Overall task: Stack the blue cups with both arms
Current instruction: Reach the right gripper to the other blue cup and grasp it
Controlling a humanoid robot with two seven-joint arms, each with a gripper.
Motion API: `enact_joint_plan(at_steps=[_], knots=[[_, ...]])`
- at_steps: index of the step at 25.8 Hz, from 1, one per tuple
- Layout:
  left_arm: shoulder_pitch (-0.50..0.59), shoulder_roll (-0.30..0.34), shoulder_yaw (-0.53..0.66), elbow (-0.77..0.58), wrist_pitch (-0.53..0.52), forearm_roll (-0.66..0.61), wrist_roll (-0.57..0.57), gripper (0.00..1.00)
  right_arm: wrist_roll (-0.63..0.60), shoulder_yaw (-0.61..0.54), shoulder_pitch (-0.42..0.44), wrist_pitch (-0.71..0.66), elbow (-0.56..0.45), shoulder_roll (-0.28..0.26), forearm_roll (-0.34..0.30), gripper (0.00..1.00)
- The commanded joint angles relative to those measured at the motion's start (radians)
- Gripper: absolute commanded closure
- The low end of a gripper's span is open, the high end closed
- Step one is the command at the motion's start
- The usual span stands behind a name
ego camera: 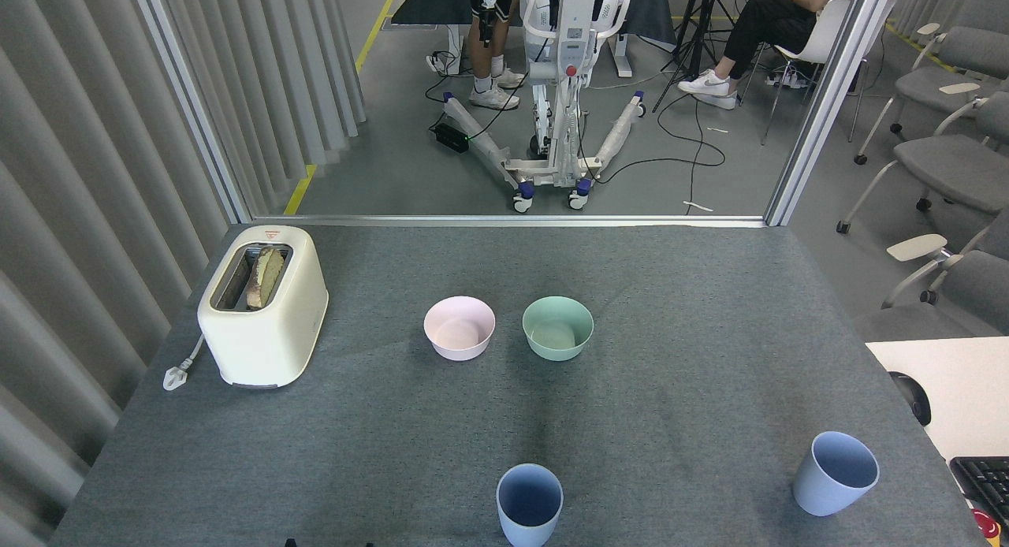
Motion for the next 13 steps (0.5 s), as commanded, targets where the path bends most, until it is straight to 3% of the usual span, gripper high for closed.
enact_joint_plan(at_steps=[1,4,9,13], knots=[[-0.002,0.001,0.037,0.000,-0.003,0.003,-0.004,0.00,0.004,-0.037,-0.063,0.041,0.067,-0.002,0.005,0.00],[-0.002,0.001,0.037,0.000,-0.003,0.001,-0.004,0.00,0.001,-0.038,-0.101,0.049,0.082,-0.011,0.007,0.00],[-0.001,0.001,0.037,0.005,0.000,0.003,-0.004,0.00,0.004,-0.038,-0.178,0.049,0.147,-0.115,0.008,0.00],[-0.001,0.001,0.040,0.006,0.000,0.006,-0.004,0.00,0.004,-0.038,-0.233,0.049,0.225,-0.133,0.008,0.00]])
